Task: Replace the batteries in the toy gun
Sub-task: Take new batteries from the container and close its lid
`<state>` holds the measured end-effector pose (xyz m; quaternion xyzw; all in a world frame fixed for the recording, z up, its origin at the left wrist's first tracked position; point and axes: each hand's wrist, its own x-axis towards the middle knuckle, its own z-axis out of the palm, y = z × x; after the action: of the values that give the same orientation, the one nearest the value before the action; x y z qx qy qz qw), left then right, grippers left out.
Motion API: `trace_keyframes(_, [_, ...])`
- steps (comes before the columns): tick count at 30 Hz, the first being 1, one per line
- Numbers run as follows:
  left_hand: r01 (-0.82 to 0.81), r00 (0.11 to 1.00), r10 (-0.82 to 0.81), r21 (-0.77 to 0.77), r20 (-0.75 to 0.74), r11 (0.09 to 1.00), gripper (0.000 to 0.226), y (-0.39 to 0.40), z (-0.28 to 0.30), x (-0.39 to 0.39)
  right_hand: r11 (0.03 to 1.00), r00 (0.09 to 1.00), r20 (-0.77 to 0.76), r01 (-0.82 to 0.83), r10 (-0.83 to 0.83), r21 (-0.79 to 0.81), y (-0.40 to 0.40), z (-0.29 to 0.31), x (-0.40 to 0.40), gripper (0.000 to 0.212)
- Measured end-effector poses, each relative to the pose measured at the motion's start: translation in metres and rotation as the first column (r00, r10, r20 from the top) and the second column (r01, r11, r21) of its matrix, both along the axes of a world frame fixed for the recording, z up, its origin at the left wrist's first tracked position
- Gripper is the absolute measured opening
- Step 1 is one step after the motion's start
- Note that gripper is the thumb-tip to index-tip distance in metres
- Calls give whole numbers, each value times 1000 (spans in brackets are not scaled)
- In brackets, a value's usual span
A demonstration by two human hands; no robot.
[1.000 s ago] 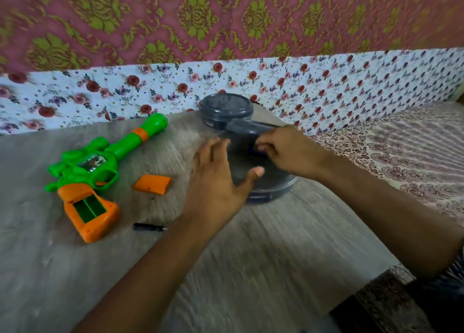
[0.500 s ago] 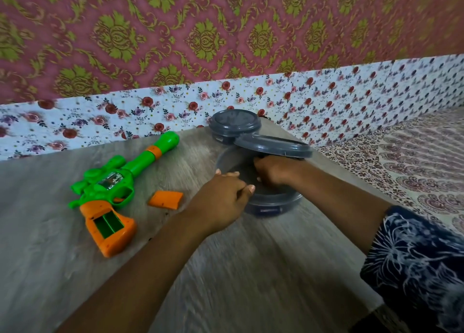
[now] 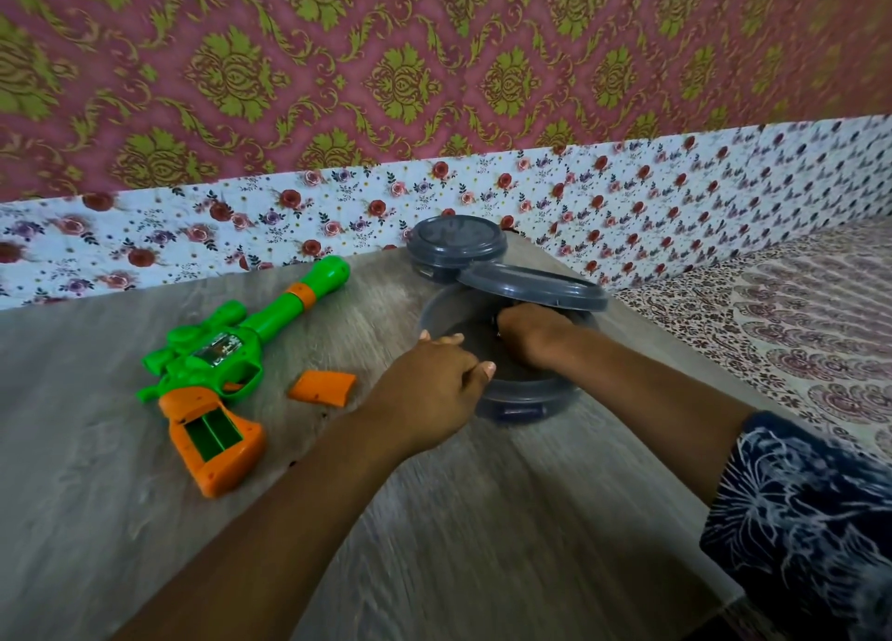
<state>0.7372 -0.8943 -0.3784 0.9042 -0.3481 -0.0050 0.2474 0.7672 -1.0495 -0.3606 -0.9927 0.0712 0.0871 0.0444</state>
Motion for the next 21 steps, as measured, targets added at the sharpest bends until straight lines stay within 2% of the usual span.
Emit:
trace_keyframes(7, [1,1000,-1,9,7,1000,44,0,1,-1,1000,1000,-25,15,-14,27,-1,-3,2,49])
trace_keyframes(12, [4,1000,-5,14,8,1000,44,-1,1,0,999,995,83,-52,50,16,-1,-2,1,44])
trace_keyframes(18, [10,1000,-11,28,16,1000,45,-1,1,-1,990,989,32,-141,142,-23,2,6,-9,32])
trace_keyframes(21, [11,999,-13,42,32,999,44,-1,2,0,985,985,19,-173,173,-21,7,10,-13,38])
